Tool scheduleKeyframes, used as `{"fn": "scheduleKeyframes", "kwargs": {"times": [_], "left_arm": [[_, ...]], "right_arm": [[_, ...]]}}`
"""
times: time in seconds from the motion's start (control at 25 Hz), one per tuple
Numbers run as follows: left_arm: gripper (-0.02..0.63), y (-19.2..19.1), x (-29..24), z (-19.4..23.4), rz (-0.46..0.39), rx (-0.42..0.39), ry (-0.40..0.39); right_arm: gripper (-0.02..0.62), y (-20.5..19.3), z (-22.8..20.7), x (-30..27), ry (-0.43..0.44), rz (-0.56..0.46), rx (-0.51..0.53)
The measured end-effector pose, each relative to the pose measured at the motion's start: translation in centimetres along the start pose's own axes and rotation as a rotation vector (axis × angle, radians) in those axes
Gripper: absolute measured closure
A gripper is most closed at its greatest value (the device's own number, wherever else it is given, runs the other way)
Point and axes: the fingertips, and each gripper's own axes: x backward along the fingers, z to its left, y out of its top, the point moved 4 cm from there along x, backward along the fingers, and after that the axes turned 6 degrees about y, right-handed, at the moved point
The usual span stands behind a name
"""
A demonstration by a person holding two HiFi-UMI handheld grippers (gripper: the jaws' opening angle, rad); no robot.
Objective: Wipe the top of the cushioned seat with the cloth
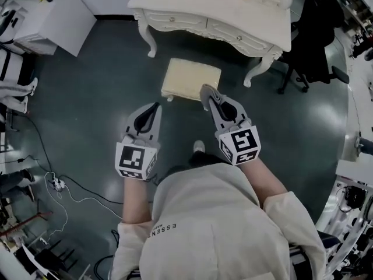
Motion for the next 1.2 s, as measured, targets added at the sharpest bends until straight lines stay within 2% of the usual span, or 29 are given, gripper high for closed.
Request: {"fn": "scheduleKeyframes", "kwargs": {"times": [0.16, 0.44, 0.64, 0.84, 1.08, 1.2], "left_arm": [[0.604, 0.1, -4.9, 0.4, 0.034, -0.055, -0.038], [0.604, -2.3, -12.9, 5.4, 0.061, 0.015, -0.101], [0.604, -3.9, -19.2, 9.4, 0.094, -0.008, -0.220], [0.604, -5.6, -25.4, 14.4, 0.134, 0.036, -0.309], [0.604, -11.0, -30.5, 18.9, 0.194, 0.101, -0.384], [0.604, -14.1, -32.8, 20.2, 0.195, 0.096, -0.425]], "right_arm": [[0.569, -0.1, -3.2, -2.9, 0.003, 0.025, -0.028], [0.569, -1.4, -7.4, -10.4, -0.031, 0.082, -0.076], [0.569, -2.6, -10.3, -16.6, -0.095, 0.130, -0.149], [0.569, -4.7, -12.4, -23.8, -0.137, 0.191, -0.241], [0.569, -8.4, -12.7, -32.6, -0.148, 0.278, -0.291], [0.568, -11.7, -13.2, -36.1, -0.151, 0.323, -0.313]]}}
